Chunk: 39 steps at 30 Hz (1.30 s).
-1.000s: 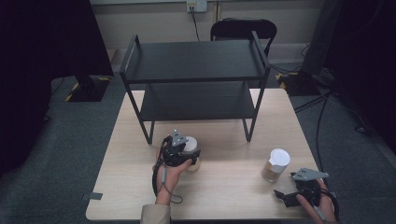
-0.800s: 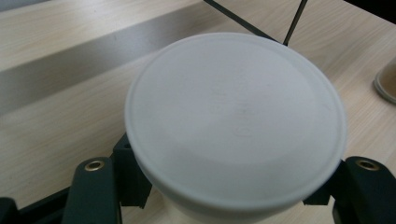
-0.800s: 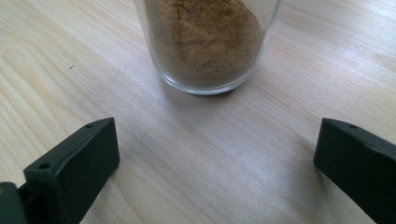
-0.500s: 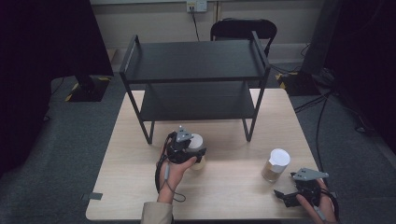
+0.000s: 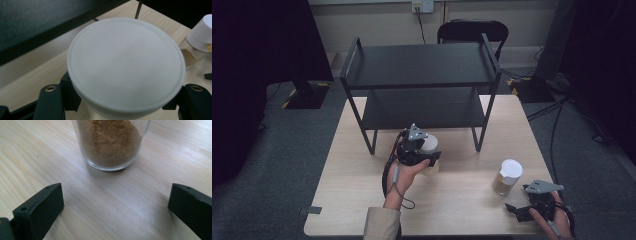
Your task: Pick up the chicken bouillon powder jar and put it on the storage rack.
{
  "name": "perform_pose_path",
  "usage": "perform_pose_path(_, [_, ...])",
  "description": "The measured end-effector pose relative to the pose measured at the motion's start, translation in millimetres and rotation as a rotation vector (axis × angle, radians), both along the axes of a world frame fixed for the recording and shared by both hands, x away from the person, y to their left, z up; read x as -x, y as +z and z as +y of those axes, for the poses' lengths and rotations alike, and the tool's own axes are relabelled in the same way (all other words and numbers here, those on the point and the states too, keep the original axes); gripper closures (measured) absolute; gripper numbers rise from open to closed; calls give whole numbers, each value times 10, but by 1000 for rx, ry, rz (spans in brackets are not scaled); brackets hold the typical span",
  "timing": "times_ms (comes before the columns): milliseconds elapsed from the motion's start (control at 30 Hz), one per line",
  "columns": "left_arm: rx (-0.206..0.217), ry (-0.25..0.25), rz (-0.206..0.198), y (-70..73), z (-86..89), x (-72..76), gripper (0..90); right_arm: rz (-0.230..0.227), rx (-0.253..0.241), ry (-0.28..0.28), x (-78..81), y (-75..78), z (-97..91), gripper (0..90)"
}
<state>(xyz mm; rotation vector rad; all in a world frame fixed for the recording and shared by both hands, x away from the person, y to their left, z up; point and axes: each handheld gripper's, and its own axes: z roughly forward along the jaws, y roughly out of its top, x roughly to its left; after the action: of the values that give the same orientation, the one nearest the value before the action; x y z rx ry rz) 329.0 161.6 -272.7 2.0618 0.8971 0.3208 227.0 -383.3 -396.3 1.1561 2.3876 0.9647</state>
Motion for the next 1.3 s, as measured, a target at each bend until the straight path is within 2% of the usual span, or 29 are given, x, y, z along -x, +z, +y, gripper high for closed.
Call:
perform_pose_path(267, [-8, -41, -5, 227, -122, -77, 349, -1, 0, 1, -1, -1, 0, 0])
perform_pose_path(533, [15, -74, -2, 419, -211, -146, 349, 0, -1, 0, -3, -1, 1, 0])
perform_pose_path(767, [10, -96, -18, 686, -308, -170, 349, 0, 0, 0, -4, 0, 3, 0])
perform_pose_path(967, [31, -129, -11, 908, -345, -225, 349, 0, 0, 2, -6, -1, 2, 0])
perform_pose_path(1200, [31, -141, -25, 1083, -375, -224, 349, 0, 1, 4, -10, 1, 3, 0])
perform_pose_path(1300, [48, -141, -22, 1150, -369, -233, 349, -1, 2, 6, -13, 1, 4, 0])
